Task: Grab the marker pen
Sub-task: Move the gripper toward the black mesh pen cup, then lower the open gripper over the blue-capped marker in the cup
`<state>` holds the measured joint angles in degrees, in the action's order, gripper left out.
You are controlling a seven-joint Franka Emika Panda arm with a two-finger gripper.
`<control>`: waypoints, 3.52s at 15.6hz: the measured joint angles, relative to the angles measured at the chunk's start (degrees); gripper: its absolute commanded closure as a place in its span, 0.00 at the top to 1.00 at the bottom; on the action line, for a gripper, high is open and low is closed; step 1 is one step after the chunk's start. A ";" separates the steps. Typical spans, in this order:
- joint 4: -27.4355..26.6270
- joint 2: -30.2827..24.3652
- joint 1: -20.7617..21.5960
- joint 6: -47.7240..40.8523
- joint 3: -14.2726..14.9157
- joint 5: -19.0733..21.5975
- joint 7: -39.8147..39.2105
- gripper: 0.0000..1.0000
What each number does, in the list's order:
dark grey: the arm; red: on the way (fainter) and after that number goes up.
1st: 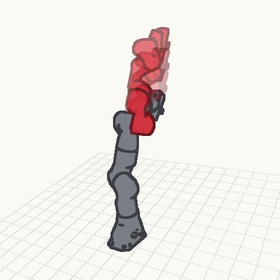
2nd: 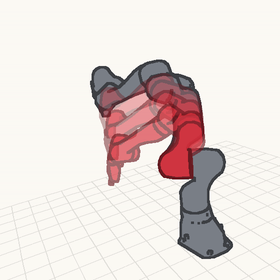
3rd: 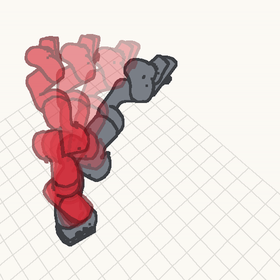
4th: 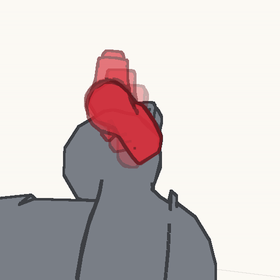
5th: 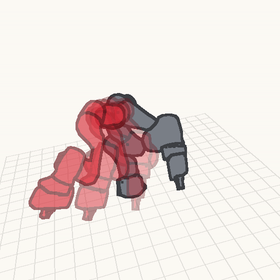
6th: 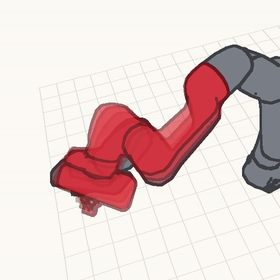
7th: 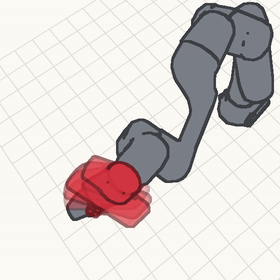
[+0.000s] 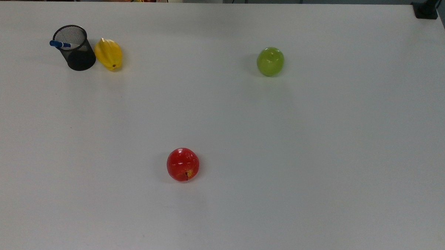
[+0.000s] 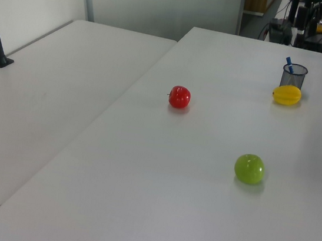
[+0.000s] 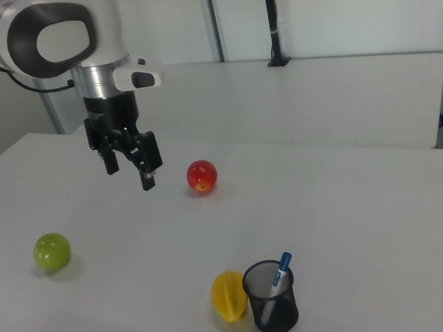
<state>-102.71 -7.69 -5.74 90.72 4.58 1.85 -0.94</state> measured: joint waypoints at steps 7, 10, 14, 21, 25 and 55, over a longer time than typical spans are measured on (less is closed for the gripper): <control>-0.06 1.98 -4.10 6.74 2.66 -0.21 -4.49 1.00; -0.12 3.79 -5.76 12.02 3.77 -0.38 -4.63 1.00; -0.15 6.83 -9.04 19.80 4.39 -0.40 -5.32 1.00; -0.16 12.03 -11.26 23.63 4.76 -0.42 -8.78 1.00; -0.14 13.89 -11.30 23.83 7.05 -0.51 -12.62 0.97; -0.43 22.02 -11.14 31.13 8.35 0.61 -10.07 0.19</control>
<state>-103.13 14.32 -16.88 121.85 12.93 2.45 -11.00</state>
